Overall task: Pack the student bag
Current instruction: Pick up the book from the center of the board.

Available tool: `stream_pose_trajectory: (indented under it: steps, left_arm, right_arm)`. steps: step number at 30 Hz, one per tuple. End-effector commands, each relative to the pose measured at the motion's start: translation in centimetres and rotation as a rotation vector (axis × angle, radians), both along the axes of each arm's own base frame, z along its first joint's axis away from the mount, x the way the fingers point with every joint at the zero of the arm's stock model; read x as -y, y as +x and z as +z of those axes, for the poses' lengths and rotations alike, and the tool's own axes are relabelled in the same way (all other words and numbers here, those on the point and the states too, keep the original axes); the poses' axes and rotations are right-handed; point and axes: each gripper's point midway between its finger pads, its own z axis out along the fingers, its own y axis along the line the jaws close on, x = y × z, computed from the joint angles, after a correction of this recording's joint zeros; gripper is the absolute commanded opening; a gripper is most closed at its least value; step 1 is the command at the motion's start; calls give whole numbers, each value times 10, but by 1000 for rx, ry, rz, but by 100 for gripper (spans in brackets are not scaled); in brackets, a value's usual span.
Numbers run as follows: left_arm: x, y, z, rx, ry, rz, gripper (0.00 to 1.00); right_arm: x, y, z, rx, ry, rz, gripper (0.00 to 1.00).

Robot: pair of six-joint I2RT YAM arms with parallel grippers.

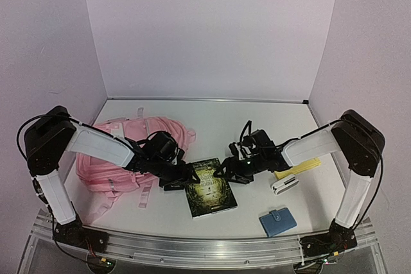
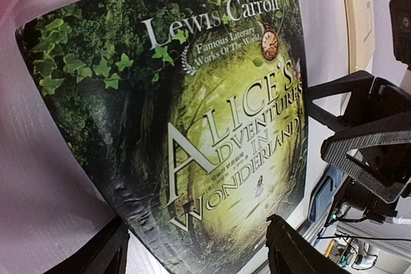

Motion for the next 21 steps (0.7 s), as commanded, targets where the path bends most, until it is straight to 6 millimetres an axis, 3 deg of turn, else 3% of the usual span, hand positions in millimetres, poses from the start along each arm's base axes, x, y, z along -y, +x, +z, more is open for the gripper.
stream_pose_trajectory:
  steps: [1,11,17,21]
  left_arm:
    - [1,-1,-15,-44,13,6,73]
    - [15,5,-4,-9,-61,-8,71]
    - [20,5,0,-3,-96,-17,69]
    - [21,5,2,2,-109,-19,69]
  right_arm:
    - [-8,-16,5,-67,75,40,59]
    - [-15,-13,68,-14,238,-5,36]
    - [-16,-18,61,-45,281,-8,28]
    - [-15,-19,45,-64,265,-19,22]
